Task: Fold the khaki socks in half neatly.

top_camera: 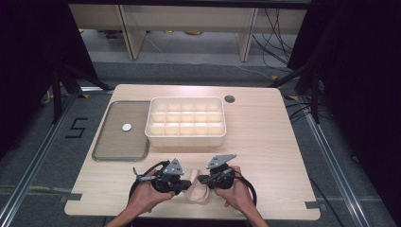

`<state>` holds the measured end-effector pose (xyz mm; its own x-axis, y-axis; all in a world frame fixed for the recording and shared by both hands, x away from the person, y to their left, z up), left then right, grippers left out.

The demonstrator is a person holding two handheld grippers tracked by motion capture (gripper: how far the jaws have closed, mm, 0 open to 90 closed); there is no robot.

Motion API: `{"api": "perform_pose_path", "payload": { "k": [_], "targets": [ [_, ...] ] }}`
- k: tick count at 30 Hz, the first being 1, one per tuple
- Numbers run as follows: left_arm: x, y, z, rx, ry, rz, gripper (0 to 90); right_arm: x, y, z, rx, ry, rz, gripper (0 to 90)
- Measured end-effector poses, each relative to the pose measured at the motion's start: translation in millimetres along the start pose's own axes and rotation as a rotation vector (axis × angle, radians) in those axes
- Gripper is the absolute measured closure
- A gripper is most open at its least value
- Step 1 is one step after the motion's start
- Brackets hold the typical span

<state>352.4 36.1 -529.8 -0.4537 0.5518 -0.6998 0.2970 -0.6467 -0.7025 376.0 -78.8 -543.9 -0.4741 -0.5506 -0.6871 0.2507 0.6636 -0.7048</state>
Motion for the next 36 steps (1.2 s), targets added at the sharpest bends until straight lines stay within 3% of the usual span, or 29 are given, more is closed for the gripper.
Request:
{"api": "perform_pose_path", "payload": {
  "k": [3, 4, 5, 10, 12, 18, 19, 21, 26, 27, 31, 36],
  "targets": [
    [-0.5, -0.3, -0.2, -0.003, 0.006, 0.000, 86.9, 9.3, -4.1, 8.7, 0.023, 0.022, -0.013, 88.2],
    [0.2, -0.9, -1.2, -0.005, 0.031, -0.015, 86.9, 9.3, -4.1, 8.7, 0.023, 0.022, -0.013, 88.2],
    [-1.2, 0.3, 2.3, 0.003, 0.013, -0.003, 86.9, 12.3, -2.2, 8.7, 0.013, 0.031, -0.027, 88.2],
    [-8.8, 4.6, 12.6, 0.019, 0.055, 0.005, 86.8, 15.3, 3.6, 9.6, 0.004, 0.055, -0.048, 88.4],
    [-13.4, 10.6, 20.3, 0.029, 0.086, -0.001, 86.8, 15.9, 3.1, 9.8, -0.013, 0.074, -0.036, 88.4],
    [-15.1, 23.1, 31.5, 0.056, 0.118, -0.024, 86.8, 15.9, 1.4, 12.6, -0.030, 0.094, -0.026, 88.0],
    [-15.0, 28.4, 34.7, 0.074, 0.153, -0.029, 86.8, 15.4, -2.2, 15.3, -0.035, 0.117, -0.010, 87.7],
    [-14.2, 34.9, 36.6, 0.075, 0.174, -0.043, 86.8, 15.0, -7.0, 19.3, -0.033, 0.131, 0.009, 87.7],
    [-11.4, 48.2, 44.6, 0.097, 0.172, -0.060, 86.8, 10.5, -18.2, 25.3, -0.017, 0.144, 0.049, 87.7],
    [-11.9, 49.6, 45.0, 0.101, 0.172, -0.057, 86.8, 7.9, -21.9, 23.4, -0.024, 0.165, 0.061, 87.7],
    [-11.5, 49.2, 43.9, 0.092, 0.165, -0.061, 86.8, -2.0, -39.5, 21.9, -0.014, 0.113, 0.107, 87.7],
    [-12.0, 49.2, 44.1, 0.095, 0.167, -0.056, 86.7, -4.3, -42.7, 13.2, -0.034, 0.091, 0.098, 87.7]
  ]
}}
Point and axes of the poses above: each handheld gripper's, and its own axes: y roughly forward along the jaws, x roughly out of its underside, z roughly to its right, the point moved 8 cm from there along y, roughly forward along the jaws, and after that the axes turned 2 degrees about -x, right-handed, at the moved point
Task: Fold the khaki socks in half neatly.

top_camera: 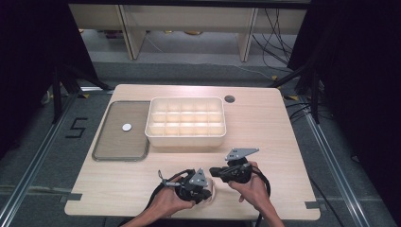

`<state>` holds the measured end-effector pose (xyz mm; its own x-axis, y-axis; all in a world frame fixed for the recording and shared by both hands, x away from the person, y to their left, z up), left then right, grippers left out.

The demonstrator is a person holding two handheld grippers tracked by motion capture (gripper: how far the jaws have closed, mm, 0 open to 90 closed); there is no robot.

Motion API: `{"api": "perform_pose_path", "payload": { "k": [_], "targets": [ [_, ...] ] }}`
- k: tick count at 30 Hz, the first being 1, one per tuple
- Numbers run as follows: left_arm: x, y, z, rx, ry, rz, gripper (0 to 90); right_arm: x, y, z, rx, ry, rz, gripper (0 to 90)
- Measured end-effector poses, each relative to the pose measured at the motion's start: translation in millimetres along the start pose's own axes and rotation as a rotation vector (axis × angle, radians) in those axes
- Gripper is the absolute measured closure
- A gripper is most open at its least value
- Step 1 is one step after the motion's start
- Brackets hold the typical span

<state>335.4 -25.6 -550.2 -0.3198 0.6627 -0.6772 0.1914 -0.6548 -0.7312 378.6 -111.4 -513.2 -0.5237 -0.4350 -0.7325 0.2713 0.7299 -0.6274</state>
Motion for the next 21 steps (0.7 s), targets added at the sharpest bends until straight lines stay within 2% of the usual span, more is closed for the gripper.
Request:
{"api": "perform_pose_path", "payload": {
  "k": [1, 2, 3, 6, 7, 8, 9, 10, 11, 12, 13, 15, 17, 19, 21],
  "targets": [
    [0.0, 0.0, -0.1, 0.000, 0.001, 0.000, 86.7, -0.8, 1.7, -2.2, -0.005, -0.010, 0.008, 87.7],
    [-0.1, 0.0, 0.0, -0.001, 0.000, 0.002, 86.7, -0.1, 2.7, -8.1, -0.024, 0.012, -0.004, 87.7],
    [0.0, 0.0, 0.1, -0.001, -0.001, 0.002, 86.6, -0.5, 4.2, -7.2, -0.022, -0.028, -0.010, 87.7],
    [0.4, -0.4, -0.6, -0.006, 0.007, -0.003, 86.6, 1.9, 10.4, -17.3, -0.059, -0.017, -0.041, 87.7],
    [0.4, 0.1, -0.5, -0.006, 0.006, -0.001, 86.3, 4.0, 16.0, -15.6, -0.046, -0.062, -0.058, 87.8],
    [0.4, 0.1, -0.5, -0.006, 0.006, -0.001, 86.1, 4.0, 16.0, -15.6, -0.046, -0.062, -0.058, 87.8],
    [0.9, -0.5, -1.3, -0.007, 0.014, -0.009, 86.1, 7.3, 19.5, -14.9, -0.038, -0.064, -0.081, 88.3],
    [-0.4, 0.1, 0.1, -0.003, -0.009, 0.007, 85.7, 10.7, 23.0, -9.8, -0.013, -0.100, -0.107, 88.4],
    [-0.1, -1.2, 1.0, 0.007, -0.029, 0.012, 83.6, 19.1, 27.3, -3.5, 0.007, -0.060, -0.149, 89.1],
    [-0.1, -1.2, 1.0, 0.007, -0.029, 0.012, 81.8, 19.1, 27.3, -3.5, 0.007, -0.060, -0.149, 89.1],
    [-0.6, -5.3, 0.9, 0.013, -0.032, 0.019, 80.2, 24.2, 29.7, -1.1, -0.004, -0.040, -0.166, 89.6],
    [-1.6, -12.0, 2.0, 0.022, -0.060, 0.038, 77.6, 23.7, 30.3, 0.3, -0.006, -0.054, -0.158, 89.6],
    [-1.7, -16.5, 1.4, 0.029, -0.052, 0.046, 76.5, 24.1, 29.7, -1.2, -0.005, -0.038, -0.165, 89.7],
    [-1.3, -28.8, 0.4, 0.044, -0.113, 0.088, 76.2, 24.3, 30.1, -1.0, -0.005, -0.036, -0.166, 89.8],
    [-0.9, -31.7, -1.0, 0.046, -0.124, 0.095, 77.1, 24.1, 30.3, -0.5, -0.005, -0.039, -0.163, 89.9]
  ]
}}
Point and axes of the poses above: each handheld gripper's, and its own axes: y roughly forward along the jaws, x roughly out of its underside, z roughly to its right, the point moved 8 cm from there along y, roughly forward along the jaws, and after that the axes turned 2 degrees about -x, right-handed, at the moved point
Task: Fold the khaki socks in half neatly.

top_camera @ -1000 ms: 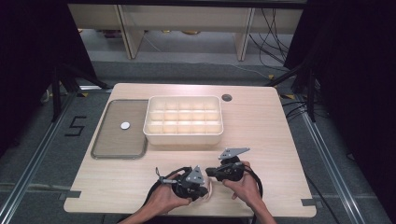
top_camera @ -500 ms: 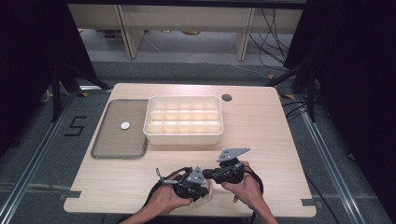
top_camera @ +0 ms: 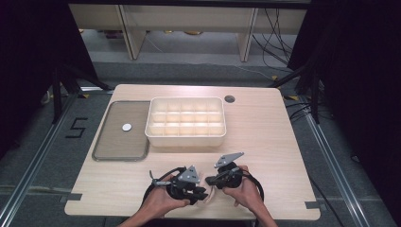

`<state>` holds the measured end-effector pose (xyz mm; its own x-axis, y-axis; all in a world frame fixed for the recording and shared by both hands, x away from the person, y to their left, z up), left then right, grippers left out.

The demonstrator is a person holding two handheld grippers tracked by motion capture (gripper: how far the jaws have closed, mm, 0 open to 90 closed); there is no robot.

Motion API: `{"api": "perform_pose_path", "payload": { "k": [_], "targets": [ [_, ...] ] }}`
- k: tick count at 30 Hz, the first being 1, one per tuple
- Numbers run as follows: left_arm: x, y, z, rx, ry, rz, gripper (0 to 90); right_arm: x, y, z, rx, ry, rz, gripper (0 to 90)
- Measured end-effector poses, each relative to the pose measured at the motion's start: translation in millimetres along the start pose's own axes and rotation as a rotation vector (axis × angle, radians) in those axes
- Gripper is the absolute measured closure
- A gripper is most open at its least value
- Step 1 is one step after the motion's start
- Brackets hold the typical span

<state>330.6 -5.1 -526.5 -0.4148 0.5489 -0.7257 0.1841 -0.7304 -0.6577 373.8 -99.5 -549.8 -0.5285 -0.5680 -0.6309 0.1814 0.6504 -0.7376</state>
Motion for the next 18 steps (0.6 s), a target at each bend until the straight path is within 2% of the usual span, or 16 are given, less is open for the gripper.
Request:
{"api": "perform_pose_path", "payload": {
  "k": [3, 5, 6, 8, 11, 13, 14, 15, 16, 18],
  "targets": [
    [3.4, 3.5, 1.5, -0.011, -0.017, -0.010, 82.2, 0.2, 0.4, -0.9, -0.005, 0.012, 0.001, 90.0],
    [8.3, 13.2, 6.7, 0.004, 0.010, -0.042, 85.3, -0.1, 0.6, -0.4, -0.003, 0.004, 0.002, 90.0],
    [13.1, 21.0, 8.3, -0.006, 0.032, -0.075, 86.9, 0.4, 0.7, 0.1, 0.005, 0.008, 0.005, 90.0],
    [14.2, 22.7, 7.4, -0.013, 0.042, -0.081, 87.8, 0.7, 0.4, -0.2, 0.005, 0.012, 0.003, 90.0],
    [17.6, 20.8, 1.0, -0.039, 0.048, -0.104, 88.9, 1.8, -0.3, -0.6, 0.005, 0.011, -0.003, 90.0],
    [18.5, 18.3, -4.2, -0.047, 0.063, -0.107, 88.6, 1.9, -0.3, -0.8, 0.011, 0.013, 0.000, 90.0],
    [19.4, 15.4, -8.3, -0.068, 0.047, -0.102, 87.9, 2.6, -0.8, -1.5, 0.014, 0.012, -0.003, 90.0],
    [19.4, 15.4, -8.3, -0.068, 0.047, -0.102, 87.4, 2.6, -0.8, -1.5, 0.014, 0.012, -0.003, 90.0],
    [20.3, 12.5, -12.3, -0.076, 0.068, -0.114, 87.4, 3.1, -0.9, -1.4, 0.016, 0.007, -0.003, 90.0],
    [20.3, 9.2, -17.6, -0.104, 0.057, -0.102, 84.7, 5.6, -2.7, -3.9, 0.016, 0.012, -0.012, 90.0]
  ]
}}
Point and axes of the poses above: each handheld gripper's, and its own axes: y roughly forward along the jaws, x roughly out of its underside, z roughly to its right, the point moved 8 cm from there along y, roughly forward along the jaws, and after that the axes turned 2 degrees about -x, right-handed, at the moved point
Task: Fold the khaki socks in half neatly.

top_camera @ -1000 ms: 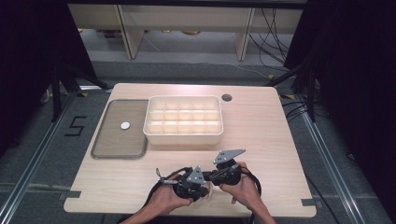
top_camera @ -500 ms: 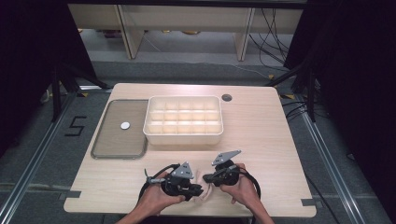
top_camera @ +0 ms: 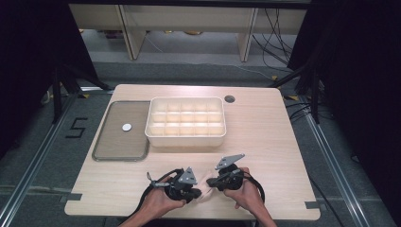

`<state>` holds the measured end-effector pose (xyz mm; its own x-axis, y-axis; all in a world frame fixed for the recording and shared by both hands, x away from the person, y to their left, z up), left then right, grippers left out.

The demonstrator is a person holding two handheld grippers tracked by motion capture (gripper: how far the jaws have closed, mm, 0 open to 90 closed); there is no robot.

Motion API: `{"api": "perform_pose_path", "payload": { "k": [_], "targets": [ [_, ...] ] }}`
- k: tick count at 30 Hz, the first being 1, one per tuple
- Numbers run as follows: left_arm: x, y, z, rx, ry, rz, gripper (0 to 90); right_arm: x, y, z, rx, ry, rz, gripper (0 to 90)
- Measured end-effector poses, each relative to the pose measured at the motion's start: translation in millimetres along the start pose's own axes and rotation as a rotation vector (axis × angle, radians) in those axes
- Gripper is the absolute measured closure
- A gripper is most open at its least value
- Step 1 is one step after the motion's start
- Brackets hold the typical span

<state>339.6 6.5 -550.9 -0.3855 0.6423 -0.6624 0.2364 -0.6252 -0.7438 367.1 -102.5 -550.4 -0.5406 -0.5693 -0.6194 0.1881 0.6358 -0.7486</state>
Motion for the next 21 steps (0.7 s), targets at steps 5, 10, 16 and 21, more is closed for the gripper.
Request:
{"api": "perform_pose_path", "payload": {
  "k": [5, 10, 16, 21],
  "targets": [
    [3.2, -3.4, -8.5, -0.031, 0.048, -0.033, 82.2, 0.9, 0.7, -1.6, 0.011, -0.005, -0.004, 90.0],
    [1.3, 1.4, -5.7, -0.036, 0.064, -0.034, 82.6, 0.5, 0.6, -2.5, 0.012, -0.001, 0.006, 90.0],
    [3.0, 2.5, -5.2, -0.038, 0.068, -0.035, 83.3, -5.9, -8.7, -2.3, 0.033, -0.007, 0.024, 80.7],
    [1.9, 2.7, -4.0, -0.058, 0.096, -0.039, 83.2, -22.5, -19.4, 6.9, 0.079, -0.014, 0.079, 53.1]
  ]
}}
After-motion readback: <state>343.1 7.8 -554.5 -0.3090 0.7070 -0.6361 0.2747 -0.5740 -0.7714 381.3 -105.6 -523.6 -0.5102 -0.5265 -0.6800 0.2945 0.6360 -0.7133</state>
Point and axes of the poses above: each handheld gripper's, and its own axes: y roughly forward along the jaws, x roughly out of its underside, z roughly to its right, the point moved 8 cm from there along y, roughly forward along the jaws, and after that the axes turned 2 degrees about -x, right-handed, at the moved point
